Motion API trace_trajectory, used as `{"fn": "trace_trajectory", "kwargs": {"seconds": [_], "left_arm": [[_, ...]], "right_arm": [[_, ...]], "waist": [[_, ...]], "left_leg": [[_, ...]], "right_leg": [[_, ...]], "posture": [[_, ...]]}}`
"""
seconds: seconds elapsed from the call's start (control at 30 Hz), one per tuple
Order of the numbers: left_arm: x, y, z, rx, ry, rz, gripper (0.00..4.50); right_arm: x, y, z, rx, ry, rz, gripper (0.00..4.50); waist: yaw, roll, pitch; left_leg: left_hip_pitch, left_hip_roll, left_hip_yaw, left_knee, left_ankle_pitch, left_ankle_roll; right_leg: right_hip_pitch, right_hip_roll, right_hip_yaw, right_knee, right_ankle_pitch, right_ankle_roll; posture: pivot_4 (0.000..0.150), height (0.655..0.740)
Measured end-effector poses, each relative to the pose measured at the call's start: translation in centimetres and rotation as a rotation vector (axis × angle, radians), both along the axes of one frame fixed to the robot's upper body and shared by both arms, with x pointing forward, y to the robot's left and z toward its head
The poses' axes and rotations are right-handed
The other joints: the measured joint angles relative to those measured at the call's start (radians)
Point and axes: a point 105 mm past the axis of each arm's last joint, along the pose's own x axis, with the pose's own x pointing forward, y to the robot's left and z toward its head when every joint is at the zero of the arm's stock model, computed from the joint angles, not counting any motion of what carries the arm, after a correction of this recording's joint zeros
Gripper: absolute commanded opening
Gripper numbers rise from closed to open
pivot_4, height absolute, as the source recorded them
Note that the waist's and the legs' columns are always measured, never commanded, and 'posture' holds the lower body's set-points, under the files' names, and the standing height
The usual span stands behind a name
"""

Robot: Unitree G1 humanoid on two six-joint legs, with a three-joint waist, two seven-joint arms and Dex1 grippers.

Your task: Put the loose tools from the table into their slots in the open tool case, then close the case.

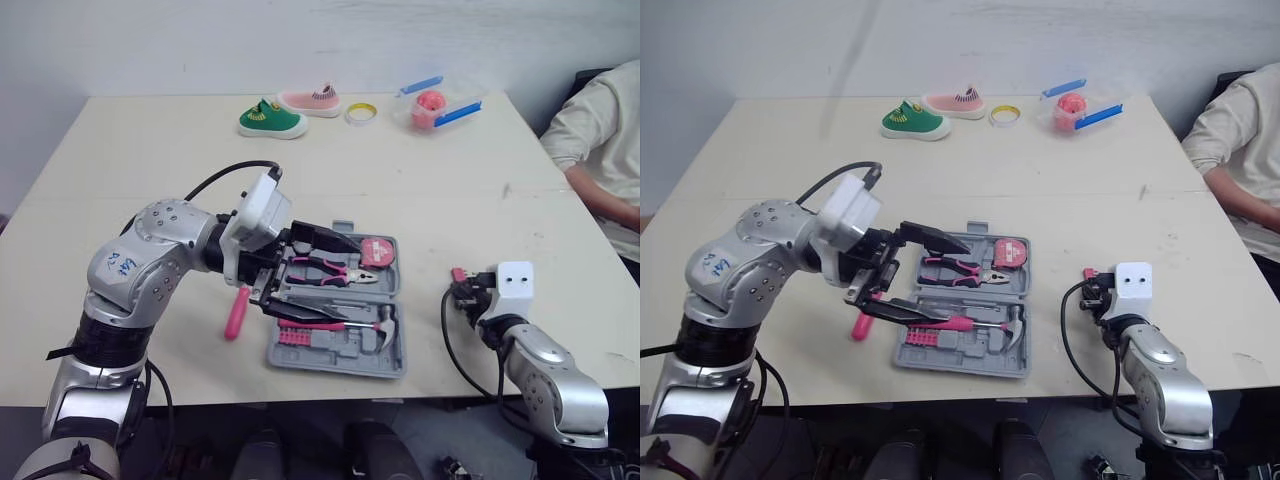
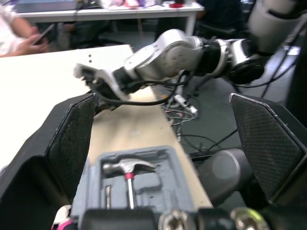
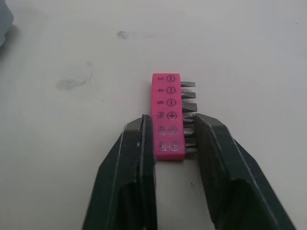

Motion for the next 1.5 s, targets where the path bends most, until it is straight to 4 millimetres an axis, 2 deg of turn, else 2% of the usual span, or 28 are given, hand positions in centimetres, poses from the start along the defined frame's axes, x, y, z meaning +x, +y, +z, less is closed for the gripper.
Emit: {"fn": "trace_trajectory", "kwargs": {"seconds": [0.23,0.3,0.37,0.43,0.53,0.6,0.73,0.8,1.07,1.23,1.5], "left_arm": [[0.5,-0.1,-0.1,0.001,0.017,0.028,4.5],[0.7,0.5,-0.5,0.027,0.034,0.053,4.5],[0.7,1.7,-2.0,0.087,0.059,0.088,4.5],[0.1,3.0,-4.1,0.182,0.059,0.088,4.5],[-0.3,4.2,-6.2,0.273,0.062,0.082,4.5],[-0.6,4.8,-7.6,0.337,0.031,0.075,4.5],[-0.1,5.3,-8.9,0.389,-0.011,0.095,4.5],[-0.1,5.5,-9.9,0.415,-0.011,0.101,4.5],[0.6,5.4,-10.3,0.417,-0.052,0.133,4.5],[0.8,4.7,-10.1,0.384,-0.061,0.131,4.5],[1.0,4.1,-10.0,0.362,-0.07,0.132,4.5]], "right_arm": [[-0.4,-0.3,0.5,-0.037,0.002,0.032,1.16],[-1.2,0.8,2.5,-0.065,-0.032,0.161,1.16],[-2.6,3.7,5.7,-0.101,-0.086,0.407,1.16],[-4.1,6.1,6.9,-0.159,-0.059,0.623,1.16],[-5.6,8.2,6.6,-0.193,0.018,0.804,1.16],[-6.4,10.6,5.9,-0.196,0.094,0.945,1.16],[-6.9,13.6,5.2,-0.205,0.129,1.061,1.16],[-7.1,14.9,4.3,-0.245,0.17,1.108,1.16],[-7.7,15.0,3.0,-0.344,0.263,1.178,1.16],[-7.0,14.5,2.6,-0.396,0.291,1.196,1.16],[-6.0,15.1,2.6,-0.447,0.273,1.243,1.16]], "waist": [[0.0,0.0,0.0],[-0.003,0.004,0.003],[-0.006,0.006,0.004],[-0.008,0.006,0.004],[-0.001,0.003,0.006],[0.0,0.003,0.006],[0.001,0.002,0.006],[0.001,0.002,0.006],[0.001,0.002,0.006],[-0.001,0.002,0.006],[-0.001,0.002,0.006]], "left_leg": [[0.0,0.0,0.0,0.0,0.0,0.0],[0.0,0.0,0.001,0.0,0.0,0.0],[0.003,0.0,-0.001,-0.001,0.0,0.0],[0.003,0.0,-0.004,-0.002,0.0,0.0],[0.003,0.0,-0.006,0.0,-0.001,0.0],[0.002,-0.001,-0.006,0.0,-0.001,0.002],[0.001,-0.001,-0.006,0.0,-0.002,0.003],[-0.001,-0.002,-0.006,0.001,-0.002,0.004],[-0.001,-0.002,-0.006,0.002,-0.003,0.005],[-0.001,-0.002,-0.006,0.002,-0.003,0.005],[0.0,-0.002,-0.006,0.003,-0.003,0.005]], "right_leg": [[0.0,0.0,0.0,0.0,0.0,0.0],[0.0,0.001,0.001,0.0,0.0,0.0],[0.0,0.003,0.004,0.0,0.0,0.0],[0.0,0.005,0.005,-0.001,0.0,0.0],[0.0,0.005,0.004,-0.001,0.0,0.0],[0.0,0.003,0.004,-0.001,0.0,0.0],[0.0,0.002,0.004,-0.003,0.0,0.0],[-0.001,0.0,0.003,-0.003,0.0,0.0],[-0.001,-0.001,0.001,-0.002,0.0,0.001],[-0.001,-0.001,0.001,-0.002,0.0,0.001],[-0.001,-0.001,0.001,-0.001,0.0,0.001]], "posture": [[0.15,0.74],[0.15,0.74],[0.15,0.74],[0.15,0.74],[0.15,0.74],[0.15,0.74],[0.15,0.74],[0.15,0.74],[0.15,0.74],[0.15,0.74],[0.15,0.74]]}}
